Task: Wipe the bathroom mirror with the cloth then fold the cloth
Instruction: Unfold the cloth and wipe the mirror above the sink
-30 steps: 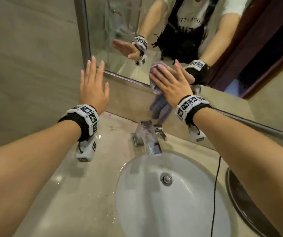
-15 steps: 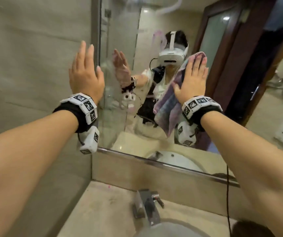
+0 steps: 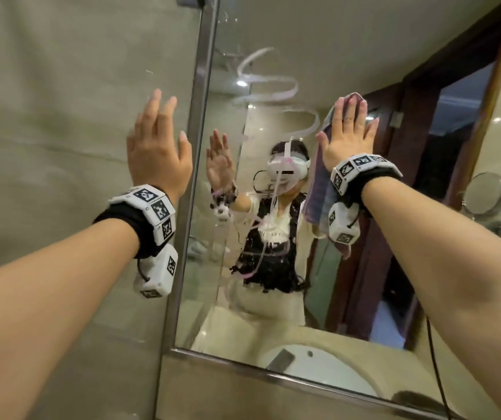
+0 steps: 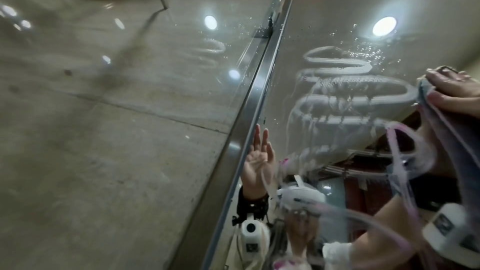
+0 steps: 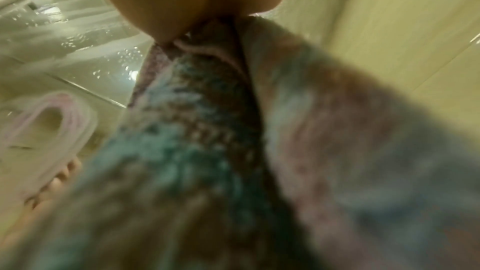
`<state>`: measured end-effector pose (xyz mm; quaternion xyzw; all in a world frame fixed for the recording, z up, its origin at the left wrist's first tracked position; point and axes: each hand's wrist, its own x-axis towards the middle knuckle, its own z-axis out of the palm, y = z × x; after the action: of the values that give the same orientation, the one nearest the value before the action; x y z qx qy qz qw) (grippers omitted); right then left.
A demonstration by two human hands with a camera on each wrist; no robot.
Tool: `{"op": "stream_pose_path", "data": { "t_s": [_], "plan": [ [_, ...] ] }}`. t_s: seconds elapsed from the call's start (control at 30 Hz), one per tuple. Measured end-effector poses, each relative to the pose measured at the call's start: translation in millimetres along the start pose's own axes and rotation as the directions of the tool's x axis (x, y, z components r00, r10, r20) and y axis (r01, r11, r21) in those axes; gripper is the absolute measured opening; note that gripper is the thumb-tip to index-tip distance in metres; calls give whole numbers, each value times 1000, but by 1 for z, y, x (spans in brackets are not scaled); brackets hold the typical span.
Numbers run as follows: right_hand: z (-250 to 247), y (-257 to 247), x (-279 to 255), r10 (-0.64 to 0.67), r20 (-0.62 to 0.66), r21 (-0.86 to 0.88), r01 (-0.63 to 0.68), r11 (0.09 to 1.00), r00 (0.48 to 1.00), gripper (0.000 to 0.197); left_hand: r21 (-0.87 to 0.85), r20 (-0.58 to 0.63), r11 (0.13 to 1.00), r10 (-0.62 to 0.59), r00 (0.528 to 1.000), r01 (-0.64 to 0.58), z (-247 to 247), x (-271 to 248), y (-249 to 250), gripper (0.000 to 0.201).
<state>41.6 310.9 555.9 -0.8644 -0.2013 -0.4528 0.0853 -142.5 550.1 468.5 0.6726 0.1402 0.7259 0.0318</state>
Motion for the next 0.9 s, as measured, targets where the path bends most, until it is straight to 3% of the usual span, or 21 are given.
{"op": "stream_pose_path", "data": {
  "t_s": [0.2, 0.43, 0.5, 0.7, 0.9],
  "plan": [
    [-16, -36, 47, -44, -41, -26, 43, 999, 998, 65, -81, -79, 996, 21, 997, -27, 10, -3, -2, 45],
    [-29, -105, 88, -99, -82, -86, 92, 992, 992, 65, -113, -48, 991, 62, 997, -67, 17, -12, -11, 49],
    [-29, -129, 90, -170, -51, -113, 163, 980, 984, 64, -126, -64, 990, 64, 996, -71, 17, -11, -12, 48],
    [-9, -182, 68, -392, 20, -205, 387, 899, 920, 61, -180, -84, 979, 80, 993, -94, 16, -13, -13, 47],
    [8, -165, 44, -550, 148, -345, 565, 750, 822, 61, -179, -58, 978, 97, 994, -106, 14, -14, -14, 46]
  ]
}}
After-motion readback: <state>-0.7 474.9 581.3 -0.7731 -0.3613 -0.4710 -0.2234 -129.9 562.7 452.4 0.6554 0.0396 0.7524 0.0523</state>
